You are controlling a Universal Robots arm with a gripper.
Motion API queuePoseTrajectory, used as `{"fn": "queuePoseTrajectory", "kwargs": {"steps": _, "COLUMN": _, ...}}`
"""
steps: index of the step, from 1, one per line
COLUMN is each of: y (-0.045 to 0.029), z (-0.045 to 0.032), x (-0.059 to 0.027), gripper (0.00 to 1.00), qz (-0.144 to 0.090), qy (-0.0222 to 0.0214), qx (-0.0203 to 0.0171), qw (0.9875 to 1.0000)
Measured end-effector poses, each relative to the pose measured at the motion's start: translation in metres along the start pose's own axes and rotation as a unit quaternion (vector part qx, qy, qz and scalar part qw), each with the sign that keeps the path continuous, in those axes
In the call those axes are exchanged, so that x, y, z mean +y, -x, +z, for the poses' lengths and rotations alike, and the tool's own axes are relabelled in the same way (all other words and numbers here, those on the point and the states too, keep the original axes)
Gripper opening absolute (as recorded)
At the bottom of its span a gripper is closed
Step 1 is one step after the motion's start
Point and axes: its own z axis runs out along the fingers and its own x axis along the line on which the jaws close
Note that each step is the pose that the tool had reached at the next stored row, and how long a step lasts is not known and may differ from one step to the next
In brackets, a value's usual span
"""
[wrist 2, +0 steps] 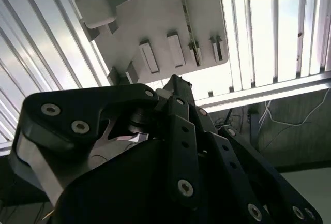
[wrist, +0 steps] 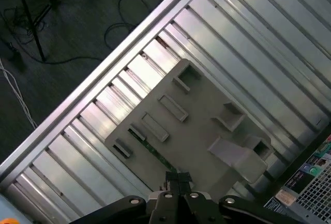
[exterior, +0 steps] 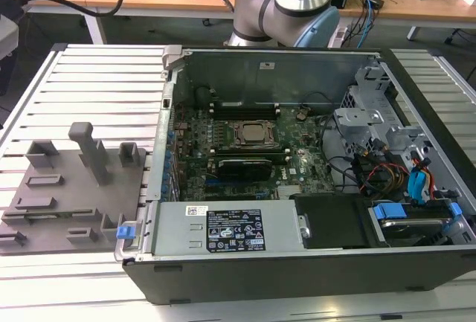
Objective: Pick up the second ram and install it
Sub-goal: 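Pick up the second ram and move it above second insertion slot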
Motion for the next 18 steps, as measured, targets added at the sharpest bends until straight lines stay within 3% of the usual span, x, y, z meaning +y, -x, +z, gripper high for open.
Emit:
{"fn": "queuePoseTrajectory", "kwargs": {"steps": 8, "y": 0.0000, "z": 0.0000, "x": 0.0000, "gripper": 0.11, "qz": -0.050, "qy": 0.0003, "qx": 0.0022, "qw": 0.9988}}
{"fn": "queuePoseTrajectory", "kwargs": {"steps": 15, "y": 0.0000, "z": 0.0000, "x": 0.0000, "gripper": 0.11, "qz": -0.100, "qy": 0.0005, "qx": 0.0044, "qw": 0.9949}}
{"fn": "queuePoseTrajectory", "kwargs": {"steps": 18, "y": 0.0000, "z": 0.0000, "x": 0.0000, "gripper": 0.11, "qz": -0.125, "qy": 0.0006, "qx": 0.0055, "qw": 0.9921}}
